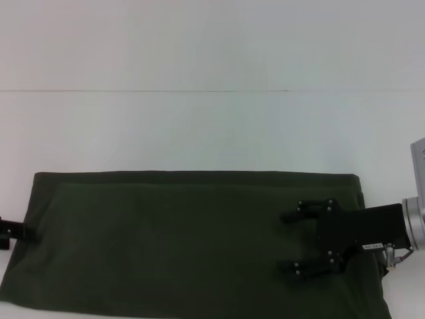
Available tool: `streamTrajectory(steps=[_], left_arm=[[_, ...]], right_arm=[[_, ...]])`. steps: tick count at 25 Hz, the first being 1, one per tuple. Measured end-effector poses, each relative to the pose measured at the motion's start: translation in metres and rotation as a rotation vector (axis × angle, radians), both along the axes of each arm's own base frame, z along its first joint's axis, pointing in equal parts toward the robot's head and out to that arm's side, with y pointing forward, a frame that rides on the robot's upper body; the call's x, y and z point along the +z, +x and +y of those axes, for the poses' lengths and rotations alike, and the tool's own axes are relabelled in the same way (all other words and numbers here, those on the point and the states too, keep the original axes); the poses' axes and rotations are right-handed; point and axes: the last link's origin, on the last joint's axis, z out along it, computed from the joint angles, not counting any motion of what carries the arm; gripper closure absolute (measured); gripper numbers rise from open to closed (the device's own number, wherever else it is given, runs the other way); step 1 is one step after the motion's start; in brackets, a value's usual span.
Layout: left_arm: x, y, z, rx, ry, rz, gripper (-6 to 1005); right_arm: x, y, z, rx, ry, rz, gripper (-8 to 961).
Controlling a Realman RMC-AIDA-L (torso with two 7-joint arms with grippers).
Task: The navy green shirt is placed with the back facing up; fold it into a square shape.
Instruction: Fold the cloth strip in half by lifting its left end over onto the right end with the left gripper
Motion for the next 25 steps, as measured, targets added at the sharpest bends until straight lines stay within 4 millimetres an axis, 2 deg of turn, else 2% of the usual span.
streamTrajectory(steps=[6, 25], left_arm=[[-0.0063, -0.0001, -0.0004, -0.005, -0.019, 0.015, 312], [-0.0047, -0.0039, 0.0007, -0.016, -0.02, 0.054, 311]], right_arm=[[-0.0007, 0.001, -0.0003, -0.004, 0.001, -0.003, 36], [-0.0022, 0.0027, -0.0028, -0.01, -0.007, -0.006, 37]])
